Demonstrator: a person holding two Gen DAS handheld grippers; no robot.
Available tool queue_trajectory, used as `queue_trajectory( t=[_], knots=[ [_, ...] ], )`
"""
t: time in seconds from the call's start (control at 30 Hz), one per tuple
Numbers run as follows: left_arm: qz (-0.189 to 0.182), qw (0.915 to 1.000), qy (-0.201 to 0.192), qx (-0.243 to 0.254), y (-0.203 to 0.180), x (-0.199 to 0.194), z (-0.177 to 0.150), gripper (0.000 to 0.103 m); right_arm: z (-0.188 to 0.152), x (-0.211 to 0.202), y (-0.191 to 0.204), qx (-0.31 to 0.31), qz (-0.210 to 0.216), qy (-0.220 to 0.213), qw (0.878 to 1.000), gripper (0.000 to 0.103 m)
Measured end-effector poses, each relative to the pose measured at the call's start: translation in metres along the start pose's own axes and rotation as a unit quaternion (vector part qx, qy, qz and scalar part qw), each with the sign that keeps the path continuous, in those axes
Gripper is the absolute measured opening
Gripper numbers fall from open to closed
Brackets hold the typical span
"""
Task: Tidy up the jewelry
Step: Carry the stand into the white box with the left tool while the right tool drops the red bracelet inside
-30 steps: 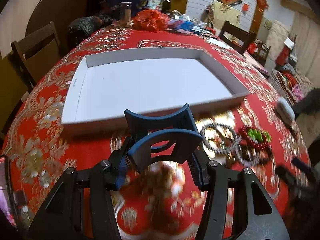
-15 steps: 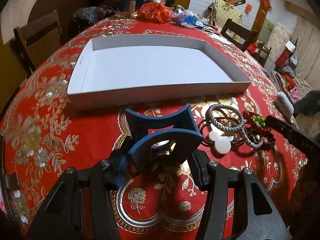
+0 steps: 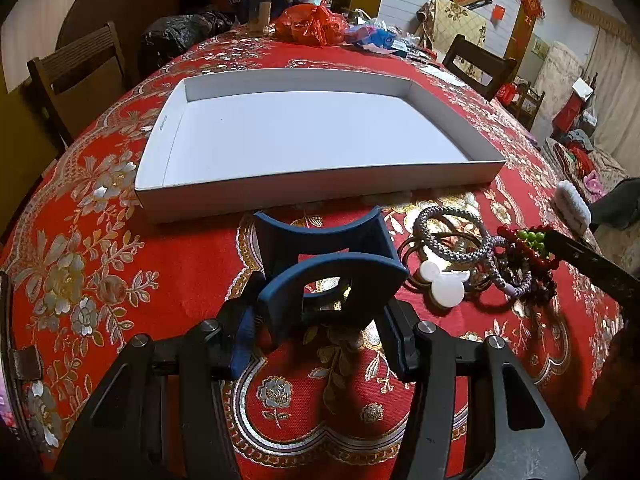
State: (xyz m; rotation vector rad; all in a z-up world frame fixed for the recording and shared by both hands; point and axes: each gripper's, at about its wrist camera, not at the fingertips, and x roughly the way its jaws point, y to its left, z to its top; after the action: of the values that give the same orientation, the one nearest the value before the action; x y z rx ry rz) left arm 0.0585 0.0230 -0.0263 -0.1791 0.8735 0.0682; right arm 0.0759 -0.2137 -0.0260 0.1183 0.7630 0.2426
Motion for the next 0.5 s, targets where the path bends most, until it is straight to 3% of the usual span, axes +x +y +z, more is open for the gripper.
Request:
queue_trajectory(
  t=[0.2,0.5],
  knots=[
    [-0.001,1.0000,-0.001,-0.001,0.000,0.001,0.000,0.052,-0.001,-0.024,-0.012,0.044,0.044,-0.030,0.998,0.009],
    [0.002,1.0000,-0.008,0.002,0.000,-0.005,0.001,0.052,0.021,-0.054,-0.004,0.036,0.069,-0.053,0.996,0.009]
  ],
)
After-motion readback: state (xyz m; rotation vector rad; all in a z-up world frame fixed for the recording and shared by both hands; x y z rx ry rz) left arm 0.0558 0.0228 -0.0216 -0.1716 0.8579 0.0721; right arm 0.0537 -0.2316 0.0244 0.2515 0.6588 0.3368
